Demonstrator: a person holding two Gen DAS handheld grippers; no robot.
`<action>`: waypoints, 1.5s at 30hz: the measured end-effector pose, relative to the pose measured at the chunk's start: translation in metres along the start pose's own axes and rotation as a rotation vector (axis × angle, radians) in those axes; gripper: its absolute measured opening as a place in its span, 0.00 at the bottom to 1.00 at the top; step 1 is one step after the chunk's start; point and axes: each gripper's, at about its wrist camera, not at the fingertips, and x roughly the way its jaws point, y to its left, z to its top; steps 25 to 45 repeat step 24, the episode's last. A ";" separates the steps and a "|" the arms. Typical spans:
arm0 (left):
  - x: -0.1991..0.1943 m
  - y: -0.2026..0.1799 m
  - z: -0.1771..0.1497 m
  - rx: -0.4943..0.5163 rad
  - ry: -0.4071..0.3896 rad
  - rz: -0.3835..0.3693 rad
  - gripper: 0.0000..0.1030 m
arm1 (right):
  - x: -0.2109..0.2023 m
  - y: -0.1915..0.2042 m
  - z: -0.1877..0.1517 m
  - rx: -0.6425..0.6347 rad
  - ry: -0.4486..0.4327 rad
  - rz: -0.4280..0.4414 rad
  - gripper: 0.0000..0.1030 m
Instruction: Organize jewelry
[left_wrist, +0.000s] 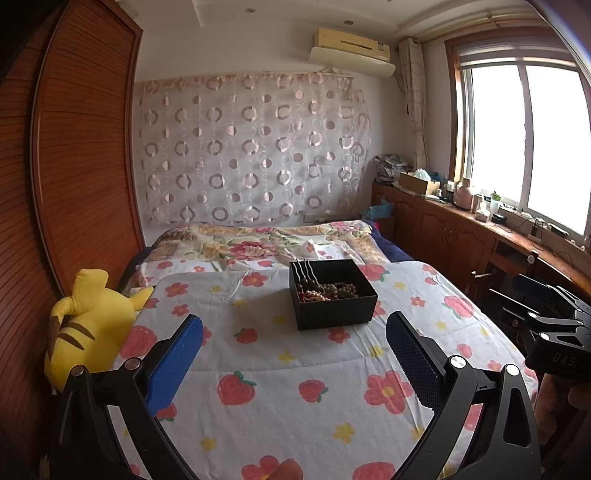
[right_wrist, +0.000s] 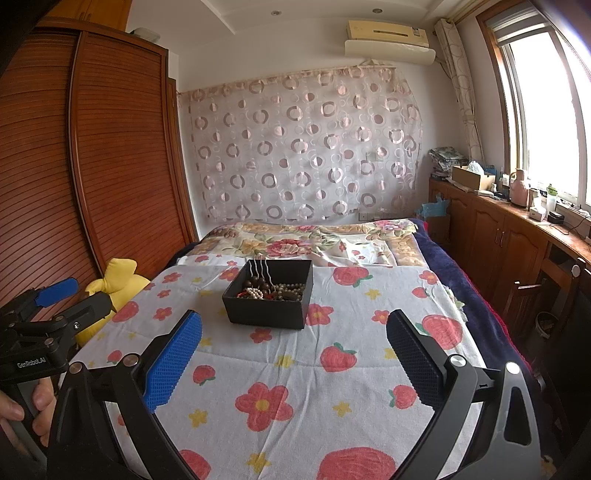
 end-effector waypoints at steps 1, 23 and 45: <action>0.000 0.000 0.000 -0.001 0.000 -0.001 0.93 | 0.000 0.000 0.000 -0.001 0.000 0.000 0.98; -0.003 -0.005 -0.003 -0.008 -0.004 -0.018 0.93 | 0.000 0.000 0.000 0.000 0.000 0.001 0.98; -0.003 -0.005 -0.003 -0.009 -0.004 -0.020 0.93 | 0.000 0.000 0.000 0.000 -0.001 0.001 0.98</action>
